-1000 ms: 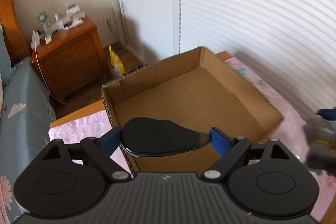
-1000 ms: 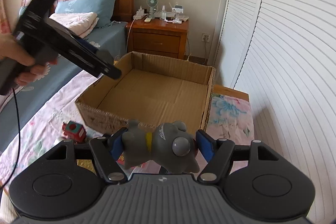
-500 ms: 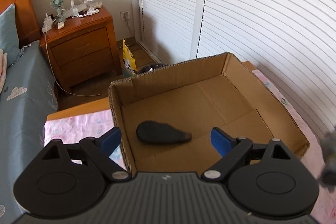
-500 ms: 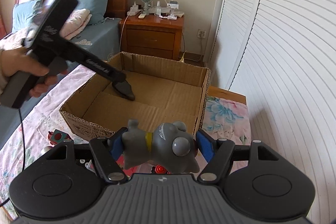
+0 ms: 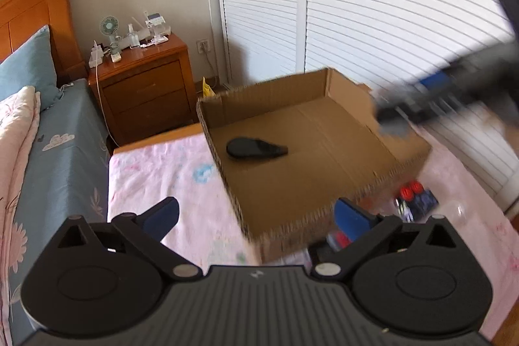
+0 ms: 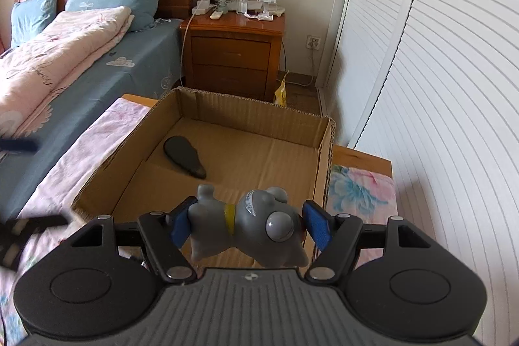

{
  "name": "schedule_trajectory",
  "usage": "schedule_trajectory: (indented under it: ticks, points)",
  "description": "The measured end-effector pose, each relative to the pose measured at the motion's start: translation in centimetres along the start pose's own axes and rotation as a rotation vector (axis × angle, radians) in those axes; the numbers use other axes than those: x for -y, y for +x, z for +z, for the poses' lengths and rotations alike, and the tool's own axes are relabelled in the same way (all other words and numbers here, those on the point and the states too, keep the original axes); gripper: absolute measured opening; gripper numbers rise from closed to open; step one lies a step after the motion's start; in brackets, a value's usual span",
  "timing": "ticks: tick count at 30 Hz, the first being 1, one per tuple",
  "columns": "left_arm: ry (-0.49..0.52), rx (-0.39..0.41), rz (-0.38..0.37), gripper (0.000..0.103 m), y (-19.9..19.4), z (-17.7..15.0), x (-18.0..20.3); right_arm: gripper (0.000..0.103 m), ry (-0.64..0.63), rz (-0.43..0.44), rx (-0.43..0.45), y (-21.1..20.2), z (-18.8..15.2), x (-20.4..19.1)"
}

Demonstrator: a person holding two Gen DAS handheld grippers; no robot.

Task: Organize rigid objects
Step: 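Carry the black case and grey toy into the cardboard box and release both, then move both tools back toward the remaining objects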

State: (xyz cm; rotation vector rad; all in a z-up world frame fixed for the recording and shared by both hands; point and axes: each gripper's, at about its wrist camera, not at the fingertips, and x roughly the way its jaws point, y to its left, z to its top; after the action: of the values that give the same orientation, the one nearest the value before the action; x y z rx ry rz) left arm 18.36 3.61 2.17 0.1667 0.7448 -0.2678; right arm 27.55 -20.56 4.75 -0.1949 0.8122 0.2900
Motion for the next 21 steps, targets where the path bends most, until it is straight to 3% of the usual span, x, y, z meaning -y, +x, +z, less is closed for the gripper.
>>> schedule_trajectory:
  ticks: [12, 13, 16, 21]
  points:
    - [-0.05, -0.011, 0.008, 0.101, -2.3, -4.6, -0.3, 0.076, 0.091, -0.061, -0.072, 7.6, 4.7, 0.7]
    - [-0.057, -0.009, 0.008, 0.101, -2.4, -4.9, -0.4, 0.077, 0.096, -0.066, -0.069, 8.0, 4.9, 0.7]
    - [-0.078, -0.005, 0.004, 0.101, -2.7, -5.5, -1.0, 0.101, 0.109, -0.099, -0.047, 8.0, 5.2, 0.6]
    - [-0.095, -0.011, 0.015, 0.101, -2.8, -5.9, -1.5, 0.103, 0.114, -0.079, -0.002, 5.3, 4.6, 0.3]
